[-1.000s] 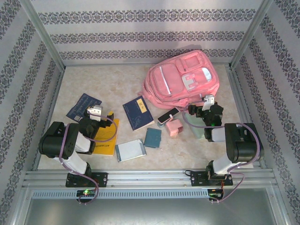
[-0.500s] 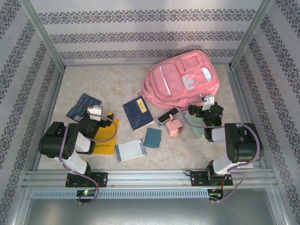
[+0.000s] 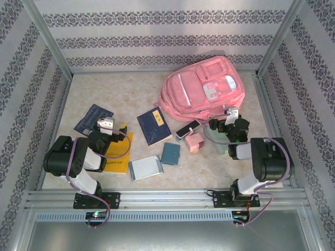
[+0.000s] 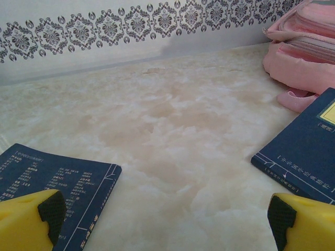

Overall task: Pack the student bag
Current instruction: Move the student bag to the book.

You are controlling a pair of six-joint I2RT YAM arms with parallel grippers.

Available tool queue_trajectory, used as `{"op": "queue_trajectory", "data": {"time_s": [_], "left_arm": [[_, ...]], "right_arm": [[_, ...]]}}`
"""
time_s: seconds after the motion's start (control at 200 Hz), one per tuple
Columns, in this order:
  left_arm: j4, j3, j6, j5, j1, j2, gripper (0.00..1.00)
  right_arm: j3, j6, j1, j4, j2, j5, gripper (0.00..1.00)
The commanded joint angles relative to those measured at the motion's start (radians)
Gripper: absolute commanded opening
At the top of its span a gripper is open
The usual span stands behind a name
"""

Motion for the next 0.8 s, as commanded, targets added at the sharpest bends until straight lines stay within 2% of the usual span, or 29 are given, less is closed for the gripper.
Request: {"op": "queue_trajectory", "data": {"time_s": [0.0,0.075,0.16,0.21,0.27,0.345,0.465,0.6,0.655,0.704,0.739,0.764,0.799], "left_arm": [[0.049,-0.025,0.002,-0.031,-0.009,-0.057,1.00],[-0.063,-0.019,-0.008,-0.065,-0.013,-0.181,1.00],[-0.418,0.058,0.033,-0.120,-0.061,-0.419,1.00],[-0.562,0.115,0.055,-0.147,-0.108,-0.530,1.00],[-0.610,0.180,0.061,-0.168,-0.163,-0.593,1.00],[-0.776,0.304,0.019,-0.219,-0.243,-0.659,1.00],[-1.129,0.526,-0.072,-0.319,-0.402,-0.688,1.00],[-1.479,0.725,-0.073,-0.457,-0.590,-0.677,1.00],[-1.644,0.811,-0.184,-0.527,-0.613,-0.662,1.00],[-1.808,0.901,-0.278,-0.541,-0.613,-0.637,1.00],[-1.933,0.970,-0.316,-0.522,-0.613,-0.615,1.00],[-2.028,1.028,-0.318,-0.469,-0.610,-0.595,1.00],[-2.111,1.075,-0.308,-0.442,-0.610,-0.573,1.00]], "right_arm": [[-0.027,-0.020,0.017,0.038,-0.049,-0.040,0.98],[-0.009,-0.034,0.046,-0.092,-0.160,0.023,0.98],[0.064,-0.122,0.137,-0.297,-0.293,0.091,0.98],[0.062,-0.129,0.202,-0.286,-0.349,0.128,0.98],[0.059,-0.112,0.283,-0.254,-0.408,0.206,0.98],[0.109,-0.070,0.366,-0.336,-0.462,0.227,0.98],[0.253,-0.066,0.559,-0.574,-0.537,0.293,0.98],[0.431,0.026,0.768,-0.893,-0.600,0.517,0.98],[0.508,0.067,0.833,-1.036,-0.606,0.576,0.98],[0.568,0.100,0.891,-1.145,-0.606,0.640,0.98],[0.608,0.123,0.922,-1.213,-0.609,0.686,0.98],[0.635,0.155,0.934,-1.266,-0.612,0.710,0.98],[0.674,0.208,0.937,-1.360,-0.625,0.682,0.98]]}}
